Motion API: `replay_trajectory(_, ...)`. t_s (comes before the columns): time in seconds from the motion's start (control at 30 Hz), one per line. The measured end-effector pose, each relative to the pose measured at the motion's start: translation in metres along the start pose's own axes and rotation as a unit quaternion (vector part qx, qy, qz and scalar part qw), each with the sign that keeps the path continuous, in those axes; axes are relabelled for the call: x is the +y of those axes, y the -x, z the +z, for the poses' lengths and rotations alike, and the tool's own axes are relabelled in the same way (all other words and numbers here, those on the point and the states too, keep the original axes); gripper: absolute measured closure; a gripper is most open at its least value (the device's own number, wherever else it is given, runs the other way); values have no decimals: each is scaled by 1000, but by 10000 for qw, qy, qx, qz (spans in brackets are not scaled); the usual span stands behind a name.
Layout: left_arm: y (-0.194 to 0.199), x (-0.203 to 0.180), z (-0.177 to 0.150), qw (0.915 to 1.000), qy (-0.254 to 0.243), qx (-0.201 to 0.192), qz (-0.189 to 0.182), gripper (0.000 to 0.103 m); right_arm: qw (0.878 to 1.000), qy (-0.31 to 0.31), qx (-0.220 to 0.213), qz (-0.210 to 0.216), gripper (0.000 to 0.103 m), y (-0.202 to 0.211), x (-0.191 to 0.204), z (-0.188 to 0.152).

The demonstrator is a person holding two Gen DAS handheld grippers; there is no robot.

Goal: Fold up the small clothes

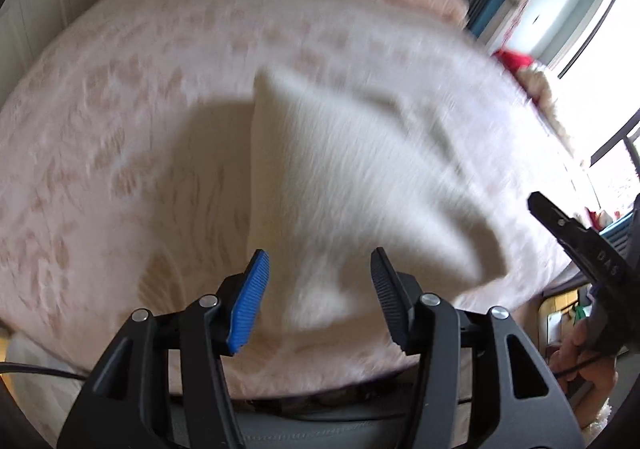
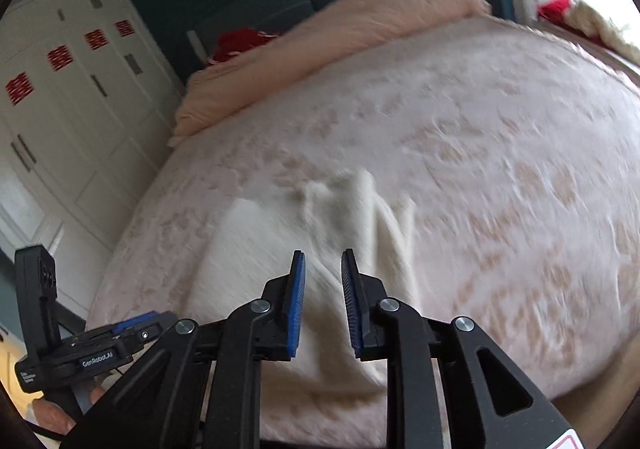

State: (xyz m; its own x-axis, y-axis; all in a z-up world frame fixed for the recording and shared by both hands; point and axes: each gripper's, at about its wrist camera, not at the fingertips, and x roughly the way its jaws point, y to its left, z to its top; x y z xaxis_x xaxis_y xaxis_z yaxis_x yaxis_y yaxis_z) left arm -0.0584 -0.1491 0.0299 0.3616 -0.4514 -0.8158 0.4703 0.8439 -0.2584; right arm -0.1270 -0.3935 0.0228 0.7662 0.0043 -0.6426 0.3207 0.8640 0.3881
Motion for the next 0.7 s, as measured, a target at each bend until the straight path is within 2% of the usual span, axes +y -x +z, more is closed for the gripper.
replay_trajectory(0.1,0,-6,29,9995,-15,-304,89,49,9995,280,84,98,83,-26,23,19)
replay_trajectory(0.17,-20,-9,43,9994,-1,-243,236,49,9986,378,374,61,84,-58,26,22)
replay_trajectory(0.2,-31,-9,48,9994,15,-159,316,49,9979,380,517,-17,88,-75,25,24)
replay_trajectory(0.27,-67,-7,55,9988,78,143,453,49,9952,464,751,-434,88,-108,15,22)
replay_trajectory(0.33,-89,-7,55,9974,-14,245,674,48,9889,518,1006,-959,97,-139,-8,16)
replay_trajectory(0.37,-99,-8,56,9961,-117,188,856,42,9882,435,1134,-929,98,-152,-23,12)
replay_trajectory(0.43,-108,-12,57,9954,-235,172,912,38,9924,-38,1092,-564,98,-142,-34,17)
replay_trajectory(0.47,-109,-14,58,9945,-269,151,1002,38,9934,-105,1020,-510,97,-132,-33,21)
replay_trajectory(0.53,-109,-15,58,9941,-282,139,1038,37,9969,-89,677,-396,90,-106,-24,22)
replay_trajectory(0.57,-109,-14,58,9942,-277,128,1030,37,9974,-26,620,-367,90,-98,-20,18)
replay_trajectory(0.6,-109,-14,57,9943,-278,109,1021,37,9967,38,693,-414,90,-97,-16,12)
replay_trajectory(0.67,-108,-15,55,9941,-302,73,1040,37,9905,232,1186,-663,93,-121,-22,-8)
replay_trajectory(0.7,-108,-15,54,9940,-311,64,1048,37,9911,223,1124,-680,93,-119,-24,-12)
